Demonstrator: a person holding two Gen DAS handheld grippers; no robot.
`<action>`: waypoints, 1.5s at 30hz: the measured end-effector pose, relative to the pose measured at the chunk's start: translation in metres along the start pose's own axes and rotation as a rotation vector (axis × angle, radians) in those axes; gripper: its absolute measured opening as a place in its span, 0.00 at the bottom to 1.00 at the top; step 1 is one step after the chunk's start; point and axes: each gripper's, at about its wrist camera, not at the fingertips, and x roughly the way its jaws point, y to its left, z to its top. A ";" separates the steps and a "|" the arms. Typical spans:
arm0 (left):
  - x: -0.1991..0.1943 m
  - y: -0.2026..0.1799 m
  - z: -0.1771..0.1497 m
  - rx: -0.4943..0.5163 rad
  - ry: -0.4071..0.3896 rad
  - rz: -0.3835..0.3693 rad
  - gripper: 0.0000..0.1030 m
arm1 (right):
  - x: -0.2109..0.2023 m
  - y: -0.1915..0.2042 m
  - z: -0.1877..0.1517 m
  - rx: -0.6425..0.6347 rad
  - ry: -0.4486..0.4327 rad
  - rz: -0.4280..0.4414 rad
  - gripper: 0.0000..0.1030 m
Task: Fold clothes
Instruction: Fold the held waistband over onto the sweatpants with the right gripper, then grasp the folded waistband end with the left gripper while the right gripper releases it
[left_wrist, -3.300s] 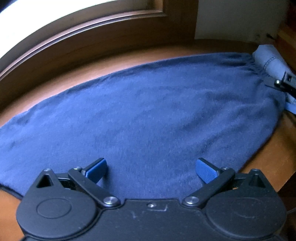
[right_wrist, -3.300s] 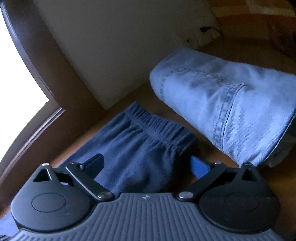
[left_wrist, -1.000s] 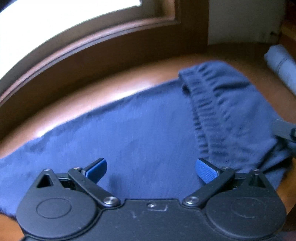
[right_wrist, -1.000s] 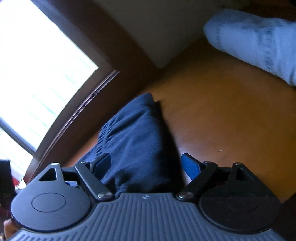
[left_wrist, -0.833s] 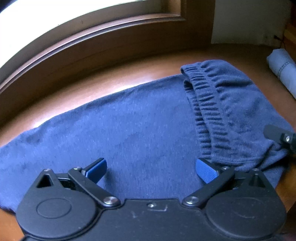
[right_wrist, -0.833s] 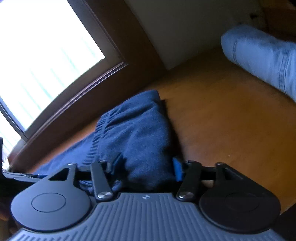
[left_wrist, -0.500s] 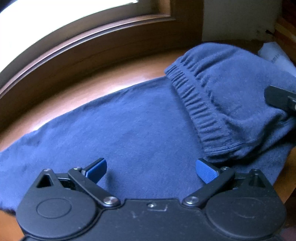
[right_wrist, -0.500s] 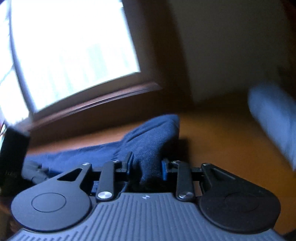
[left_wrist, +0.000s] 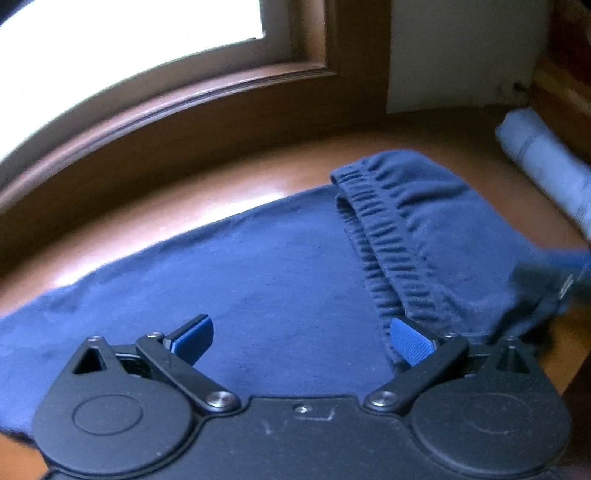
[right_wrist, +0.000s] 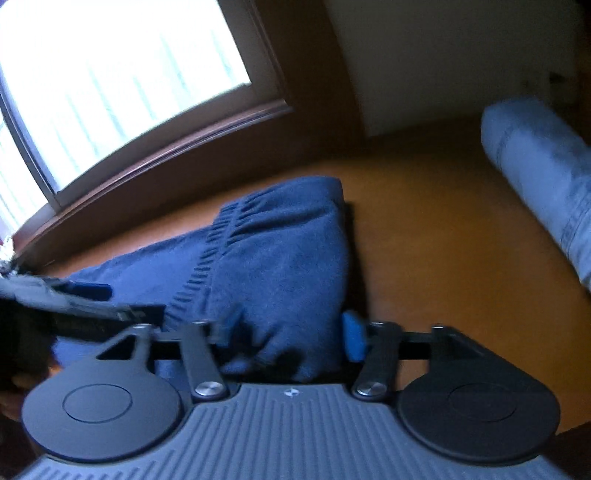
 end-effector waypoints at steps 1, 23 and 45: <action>-0.004 -0.002 0.000 -0.013 -0.010 0.020 0.99 | -0.003 -0.008 0.009 0.003 -0.004 0.034 0.66; -0.037 -0.178 0.038 -0.026 -0.011 0.280 0.84 | 0.138 -0.069 0.142 -0.279 0.417 0.443 0.80; -0.043 -0.090 0.022 -0.459 0.036 -0.013 0.30 | 0.112 -0.046 0.123 -0.209 0.283 0.542 0.24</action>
